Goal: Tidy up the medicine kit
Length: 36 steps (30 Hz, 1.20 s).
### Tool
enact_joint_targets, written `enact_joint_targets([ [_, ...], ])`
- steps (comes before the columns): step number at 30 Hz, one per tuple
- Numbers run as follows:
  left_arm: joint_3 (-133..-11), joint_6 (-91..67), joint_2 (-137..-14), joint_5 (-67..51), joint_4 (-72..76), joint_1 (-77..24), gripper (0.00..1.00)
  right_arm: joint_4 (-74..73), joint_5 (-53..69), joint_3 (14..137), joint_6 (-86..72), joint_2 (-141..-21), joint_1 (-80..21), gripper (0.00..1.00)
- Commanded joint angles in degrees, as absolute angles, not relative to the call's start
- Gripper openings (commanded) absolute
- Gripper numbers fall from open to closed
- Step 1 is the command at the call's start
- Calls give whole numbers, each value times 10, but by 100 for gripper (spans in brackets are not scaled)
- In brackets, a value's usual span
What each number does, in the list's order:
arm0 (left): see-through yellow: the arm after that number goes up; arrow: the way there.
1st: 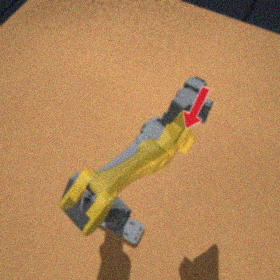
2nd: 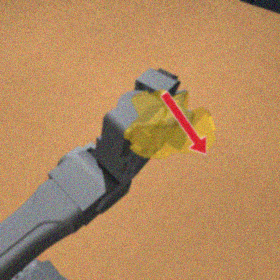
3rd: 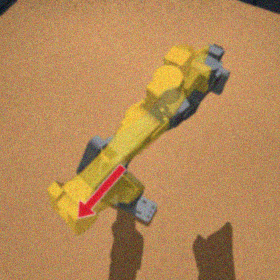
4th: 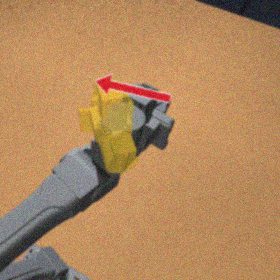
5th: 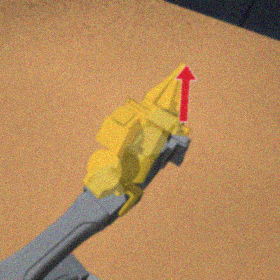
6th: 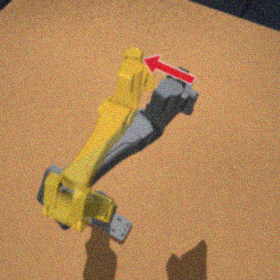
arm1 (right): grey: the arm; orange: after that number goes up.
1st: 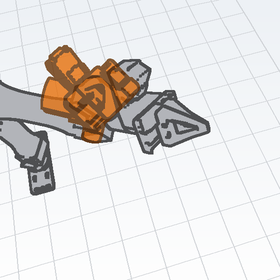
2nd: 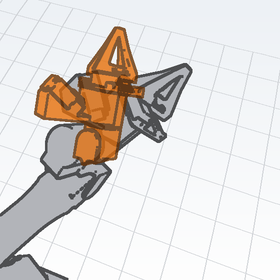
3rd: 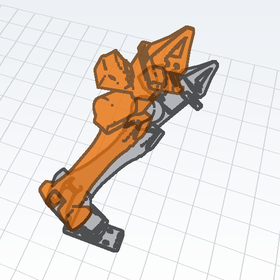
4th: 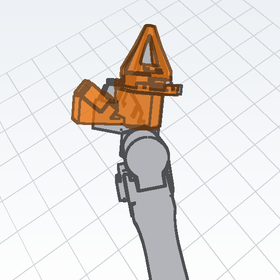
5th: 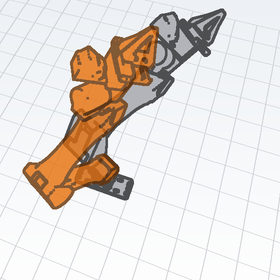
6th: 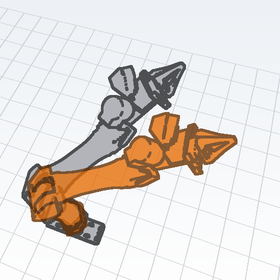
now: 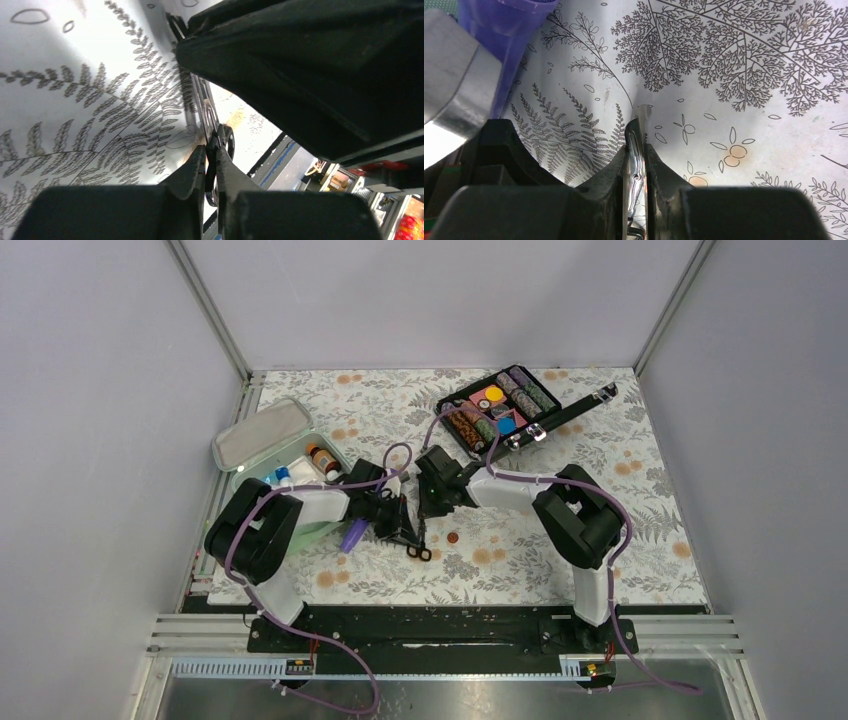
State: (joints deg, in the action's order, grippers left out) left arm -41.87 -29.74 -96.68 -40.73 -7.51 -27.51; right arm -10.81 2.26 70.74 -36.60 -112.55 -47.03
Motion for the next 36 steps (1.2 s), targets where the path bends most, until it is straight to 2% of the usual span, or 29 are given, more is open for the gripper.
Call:
enact_joint_targets([
  [1,-446,-267,-985,-419,-108,-281,0,-157,4,686,-351,-1159,-470,0],
  [2,-453,-258,-984,-421,-119,-280,0,-157,3,688,-343,-1151,-468,2],
  [8,-501,-177,-940,-422,-220,-267,0,-154,51,720,-243,-1045,-431,50],
  [12,-540,-126,-892,-411,-280,-239,0,-194,122,775,-200,-974,-381,63],
  [19,-652,-36,-829,-345,-369,-172,0,-202,182,796,-118,-924,-348,67],
  [24,-717,35,-803,-213,-399,-92,0,-170,192,769,-89,-922,-347,69],
  [27,-720,52,-783,-135,-402,-32,0,-167,203,793,-85,-959,-348,69],
  [31,-706,27,-749,-121,-408,56,0,-131,238,838,-92,-1022,-354,69],
  [36,-676,41,-685,-106,-451,75,0,-118,262,932,-66,-1112,-405,71],
])
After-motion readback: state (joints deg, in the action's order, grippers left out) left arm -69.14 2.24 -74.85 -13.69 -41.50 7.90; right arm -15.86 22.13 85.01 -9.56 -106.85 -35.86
